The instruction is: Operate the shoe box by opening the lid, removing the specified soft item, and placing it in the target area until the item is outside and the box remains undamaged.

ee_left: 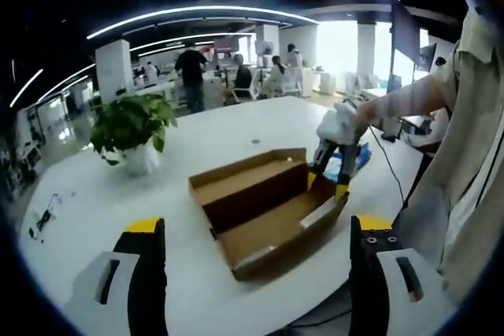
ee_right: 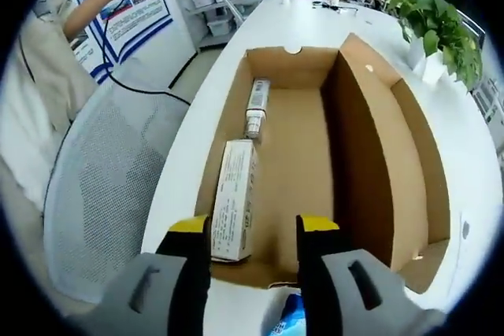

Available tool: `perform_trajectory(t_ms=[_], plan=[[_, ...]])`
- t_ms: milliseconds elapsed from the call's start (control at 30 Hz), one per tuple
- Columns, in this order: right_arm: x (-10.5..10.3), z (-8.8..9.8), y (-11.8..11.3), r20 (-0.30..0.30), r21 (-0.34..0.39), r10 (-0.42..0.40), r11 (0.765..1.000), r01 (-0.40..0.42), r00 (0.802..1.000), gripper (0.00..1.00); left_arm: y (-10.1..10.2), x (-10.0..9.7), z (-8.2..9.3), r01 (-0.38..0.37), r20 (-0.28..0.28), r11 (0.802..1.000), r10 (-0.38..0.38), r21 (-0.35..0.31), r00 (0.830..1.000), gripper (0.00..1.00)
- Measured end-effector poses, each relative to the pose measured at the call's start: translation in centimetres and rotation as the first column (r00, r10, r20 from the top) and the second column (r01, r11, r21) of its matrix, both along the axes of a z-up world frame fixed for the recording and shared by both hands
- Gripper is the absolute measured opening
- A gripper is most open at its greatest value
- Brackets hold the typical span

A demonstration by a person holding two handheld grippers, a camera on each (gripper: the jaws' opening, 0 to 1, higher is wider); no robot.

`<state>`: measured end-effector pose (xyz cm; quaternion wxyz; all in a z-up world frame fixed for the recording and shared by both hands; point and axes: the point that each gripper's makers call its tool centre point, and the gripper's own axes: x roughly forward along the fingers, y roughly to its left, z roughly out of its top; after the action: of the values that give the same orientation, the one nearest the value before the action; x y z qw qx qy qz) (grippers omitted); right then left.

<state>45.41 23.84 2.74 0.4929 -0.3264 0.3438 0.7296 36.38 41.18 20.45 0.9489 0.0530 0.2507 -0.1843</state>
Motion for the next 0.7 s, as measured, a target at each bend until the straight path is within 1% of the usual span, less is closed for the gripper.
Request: perform_trajectory(t_ms=[33,100,200,233,300,367,533,700], plan=[[-0.24,-0.11,0.07,-0.017,-0.003,-0.004,1.000,0.003,1.000,0.39,0.02,0.02,-0.06,-0.002,-0.001,1.000,0.002,0.003,1.000,1.00],[-0.54,-0.40,0.17,-0.027,-0.006,-0.001,1.000,0.001,1.000,0.38,0.00,0.01,-0.13,-0.005,-0.004,1.000,0.005,0.001,1.000,1.00],[-0.76,-1.04,0.02,-0.021,-0.023,0.004,1.000,-0.005,1.000,0.37,-0.04,0.00,-0.19,-0.011,-0.004,1.000,0.011,-0.002,1.000,1.00],[-0.89,-0.77,0.18,-0.040,-0.011,-0.004,1.000,0.004,0.999,0.35,-0.05,-0.01,-0.21,-0.012,-0.004,1.000,0.012,-0.002,1.000,1.00],[-0.83,-0.77,0.22,-0.035,-0.006,-0.005,1.000,0.005,0.999,0.34,-0.07,-0.04,-0.30,-0.016,-0.006,1.000,0.016,-0.005,1.000,1.00],[-1.02,-0.67,0.12,-0.041,-0.005,0.005,1.000,-0.005,0.999,0.30,-0.13,-0.04,-0.38,-0.017,-0.008,1.000,0.016,-0.006,1.000,1.00],[-0.70,-0.44,-0.04,-0.018,0.003,0.004,1.000,-0.004,1.000,0.24,-0.15,-0.02,-0.42,-0.019,-0.007,1.000,0.019,-0.005,1.000,1.00],[-0.10,-0.45,-0.24,0.003,-0.002,-0.010,1.000,0.010,1.000,0.24,-0.20,-0.14,-0.44,-0.016,-0.009,1.000,0.016,-0.001,1.000,1.00]])
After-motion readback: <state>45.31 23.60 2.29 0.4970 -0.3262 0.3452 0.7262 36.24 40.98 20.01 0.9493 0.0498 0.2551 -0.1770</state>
